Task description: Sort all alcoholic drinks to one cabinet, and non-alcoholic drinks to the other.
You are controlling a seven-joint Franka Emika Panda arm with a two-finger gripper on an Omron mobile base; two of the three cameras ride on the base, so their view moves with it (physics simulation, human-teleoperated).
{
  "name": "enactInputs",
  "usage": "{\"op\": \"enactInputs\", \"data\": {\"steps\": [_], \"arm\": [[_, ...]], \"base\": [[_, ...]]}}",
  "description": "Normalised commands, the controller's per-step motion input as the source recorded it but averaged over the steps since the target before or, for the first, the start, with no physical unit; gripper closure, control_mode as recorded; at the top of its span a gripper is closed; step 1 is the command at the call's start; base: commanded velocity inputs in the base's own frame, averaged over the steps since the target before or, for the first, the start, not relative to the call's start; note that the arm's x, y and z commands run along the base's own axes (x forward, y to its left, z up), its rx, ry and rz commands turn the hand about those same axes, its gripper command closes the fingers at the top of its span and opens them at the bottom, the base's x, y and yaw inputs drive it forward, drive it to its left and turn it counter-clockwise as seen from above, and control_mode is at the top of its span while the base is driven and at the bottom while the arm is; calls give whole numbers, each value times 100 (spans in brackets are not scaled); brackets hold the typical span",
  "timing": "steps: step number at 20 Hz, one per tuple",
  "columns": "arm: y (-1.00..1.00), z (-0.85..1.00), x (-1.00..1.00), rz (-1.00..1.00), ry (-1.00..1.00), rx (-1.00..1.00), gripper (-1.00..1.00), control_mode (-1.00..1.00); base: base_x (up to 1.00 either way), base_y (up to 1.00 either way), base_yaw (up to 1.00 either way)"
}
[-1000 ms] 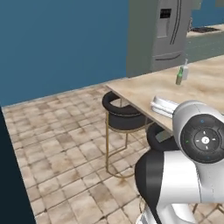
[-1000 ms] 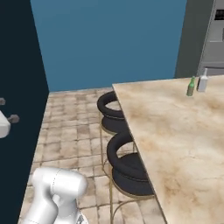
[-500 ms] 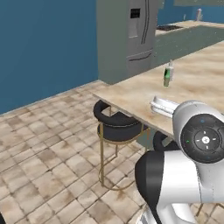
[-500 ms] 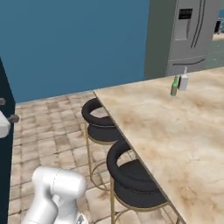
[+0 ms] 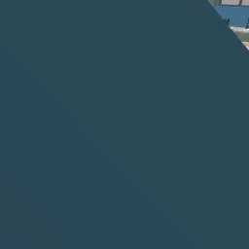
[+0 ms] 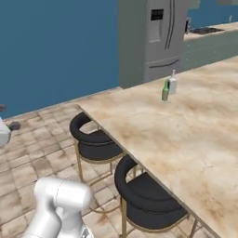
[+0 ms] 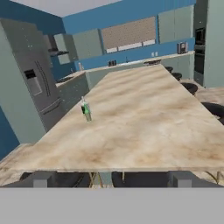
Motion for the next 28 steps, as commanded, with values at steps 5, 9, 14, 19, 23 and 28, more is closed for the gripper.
{"op": "enactInputs", "data": {"steps": [5,9,14,19,23,28], "arm": [[0,0,0,0,0,0,-100,100],[0,0,0,0,0,0,-100,100],[0,0,0,0,0,0,-100,100],[0,0,0,0,0,0,-100,100],[0,0,0,0,0,0,-100,100],[0,0,0,0,0,0,-100,100]], "base": [[46,68,-37],[13,77,-33],[-38,67,-34],[-14,57,-34],[0,63,-40],[0,72,-39]]}}
